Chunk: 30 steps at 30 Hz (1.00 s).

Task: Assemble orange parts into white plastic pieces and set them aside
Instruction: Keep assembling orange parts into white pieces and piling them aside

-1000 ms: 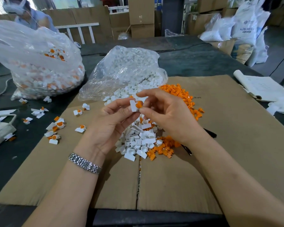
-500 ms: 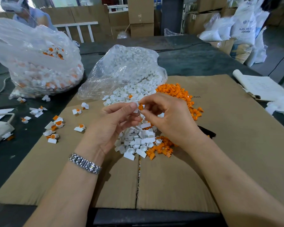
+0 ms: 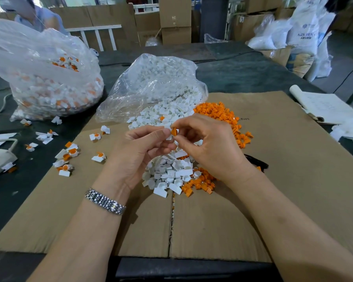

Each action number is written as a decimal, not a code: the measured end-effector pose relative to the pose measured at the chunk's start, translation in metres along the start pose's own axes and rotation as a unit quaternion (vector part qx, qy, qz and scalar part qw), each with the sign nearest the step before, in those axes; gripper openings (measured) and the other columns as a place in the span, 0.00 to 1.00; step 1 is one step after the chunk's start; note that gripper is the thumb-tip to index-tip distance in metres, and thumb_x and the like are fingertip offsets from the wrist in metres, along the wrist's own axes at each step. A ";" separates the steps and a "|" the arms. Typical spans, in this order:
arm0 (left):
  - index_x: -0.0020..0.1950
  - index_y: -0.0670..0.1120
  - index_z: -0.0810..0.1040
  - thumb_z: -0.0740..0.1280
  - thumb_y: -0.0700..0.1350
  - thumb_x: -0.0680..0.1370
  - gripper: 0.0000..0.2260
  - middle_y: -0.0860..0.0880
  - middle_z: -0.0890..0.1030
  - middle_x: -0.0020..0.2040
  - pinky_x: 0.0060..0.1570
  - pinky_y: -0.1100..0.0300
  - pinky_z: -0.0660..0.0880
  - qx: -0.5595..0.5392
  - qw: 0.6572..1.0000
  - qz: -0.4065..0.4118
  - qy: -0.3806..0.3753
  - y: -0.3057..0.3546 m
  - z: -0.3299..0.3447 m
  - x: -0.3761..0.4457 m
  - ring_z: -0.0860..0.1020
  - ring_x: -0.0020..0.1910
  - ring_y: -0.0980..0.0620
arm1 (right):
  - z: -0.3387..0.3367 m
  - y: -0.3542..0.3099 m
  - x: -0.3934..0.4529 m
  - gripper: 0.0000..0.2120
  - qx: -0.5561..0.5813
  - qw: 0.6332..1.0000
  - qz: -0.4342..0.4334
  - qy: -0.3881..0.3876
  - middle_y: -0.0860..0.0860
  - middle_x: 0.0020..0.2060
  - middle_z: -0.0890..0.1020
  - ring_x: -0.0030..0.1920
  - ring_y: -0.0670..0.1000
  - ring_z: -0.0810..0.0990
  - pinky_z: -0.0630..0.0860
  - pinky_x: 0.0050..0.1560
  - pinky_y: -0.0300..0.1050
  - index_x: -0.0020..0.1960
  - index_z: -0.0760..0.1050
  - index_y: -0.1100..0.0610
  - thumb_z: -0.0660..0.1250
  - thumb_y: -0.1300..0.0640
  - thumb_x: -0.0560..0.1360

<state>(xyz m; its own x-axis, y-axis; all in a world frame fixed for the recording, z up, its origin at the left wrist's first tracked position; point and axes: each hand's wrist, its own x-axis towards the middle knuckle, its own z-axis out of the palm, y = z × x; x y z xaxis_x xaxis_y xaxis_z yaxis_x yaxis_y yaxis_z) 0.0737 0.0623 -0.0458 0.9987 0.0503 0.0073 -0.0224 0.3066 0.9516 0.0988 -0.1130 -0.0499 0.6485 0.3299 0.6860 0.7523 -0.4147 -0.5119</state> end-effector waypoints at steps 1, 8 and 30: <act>0.39 0.42 0.88 0.75 0.37 0.70 0.02 0.41 0.86 0.38 0.36 0.64 0.81 0.001 1.000 -0.001 0.000 0.000 0.000 0.000 0.85 0.35 0.48 | 0.000 0.000 0.000 0.08 -0.001 1.000 0.002 -0.002 0.51 0.43 0.82 0.42 0.47 0.81 0.79 0.46 0.40 0.55 0.82 0.60 0.73 0.64 0.75; 0.38 0.43 0.88 0.76 0.37 0.68 0.02 0.42 0.86 0.37 0.36 0.64 0.80 0.011 1.000 0.002 0.003 -0.003 0.001 0.002 0.84 0.34 0.49 | -0.008 -0.001 0.000 0.13 0.002 0.995 0.074 -0.062 0.48 0.46 0.81 0.45 0.46 0.81 0.79 0.49 0.41 0.60 0.79 0.56 0.74 0.60 0.76; 0.47 0.41 0.84 0.74 0.37 0.76 0.02 0.43 0.85 0.41 0.37 0.63 0.81 0.008 1.000 -0.004 0.027 -0.004 -0.007 0.002 0.85 0.38 0.48 | -0.053 0.002 0.015 0.13 -0.231 0.880 0.329 -0.253 0.52 0.30 0.69 0.31 0.53 0.69 0.64 0.36 0.48 0.36 0.67 0.56 0.64 0.54 0.77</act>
<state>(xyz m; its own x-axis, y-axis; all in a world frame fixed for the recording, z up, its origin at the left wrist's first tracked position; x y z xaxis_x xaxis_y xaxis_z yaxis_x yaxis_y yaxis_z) 0.0750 0.0677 -0.0522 0.9950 0.0986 -0.0154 -0.0141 0.2924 0.9562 0.1035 -0.1541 -0.0132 0.9825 0.1766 -0.0588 0.1433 -0.9192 -0.3668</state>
